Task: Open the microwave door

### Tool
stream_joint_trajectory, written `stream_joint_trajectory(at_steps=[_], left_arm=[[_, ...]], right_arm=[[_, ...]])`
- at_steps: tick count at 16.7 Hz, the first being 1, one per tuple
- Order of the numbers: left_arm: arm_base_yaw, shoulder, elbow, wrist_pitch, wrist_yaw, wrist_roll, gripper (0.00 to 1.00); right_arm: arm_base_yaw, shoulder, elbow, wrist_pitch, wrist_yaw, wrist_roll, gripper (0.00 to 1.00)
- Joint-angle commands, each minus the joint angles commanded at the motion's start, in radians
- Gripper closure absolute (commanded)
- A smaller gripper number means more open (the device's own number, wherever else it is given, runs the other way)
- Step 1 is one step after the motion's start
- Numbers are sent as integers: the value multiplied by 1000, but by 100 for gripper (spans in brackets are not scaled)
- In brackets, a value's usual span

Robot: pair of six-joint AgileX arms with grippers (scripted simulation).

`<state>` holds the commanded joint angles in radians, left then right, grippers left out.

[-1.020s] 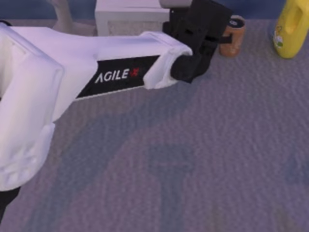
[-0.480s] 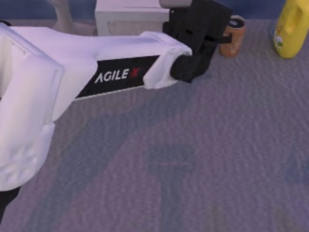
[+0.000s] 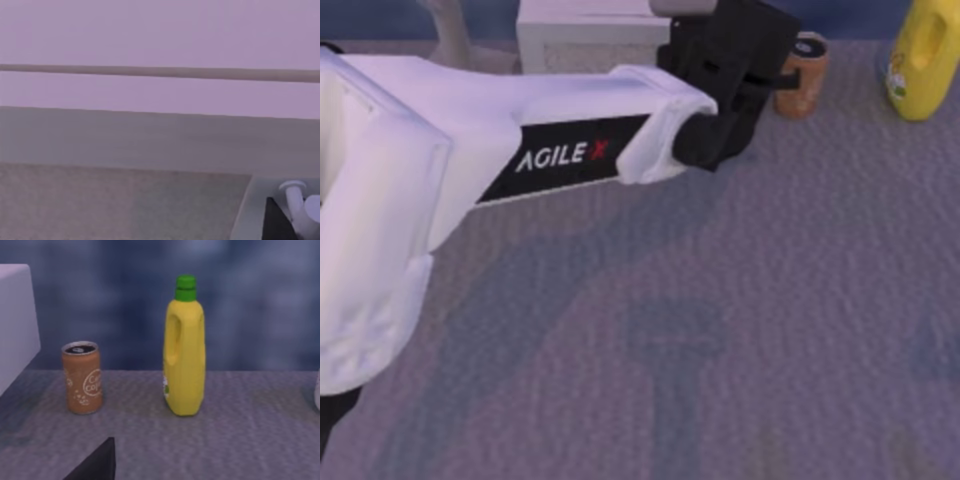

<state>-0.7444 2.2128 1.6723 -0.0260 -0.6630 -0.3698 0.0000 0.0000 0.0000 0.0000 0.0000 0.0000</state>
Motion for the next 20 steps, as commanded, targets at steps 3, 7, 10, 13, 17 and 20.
stream_joint_trajectory(at_steps=[3,7,10,13,17,20], left_arm=[[0,0,0,0,0,0,100],[-11,10,0,-2,8,-5,100],[-9,44,65,-65,25,-18,100],[-2,117,225,-224,64,-47,100],[15,243,539,-556,143,-96,100],[32,332,792,-841,212,-135,100]], right_arm=[[0,0,0,0,0,0,0],[0,0,0,0,0,0,0],[0,0,0,0,0,0,0],[0,0,0,0,0,0,0],[0,0,0,0,0,0,0],[0,0,0,0,0,0,0]])
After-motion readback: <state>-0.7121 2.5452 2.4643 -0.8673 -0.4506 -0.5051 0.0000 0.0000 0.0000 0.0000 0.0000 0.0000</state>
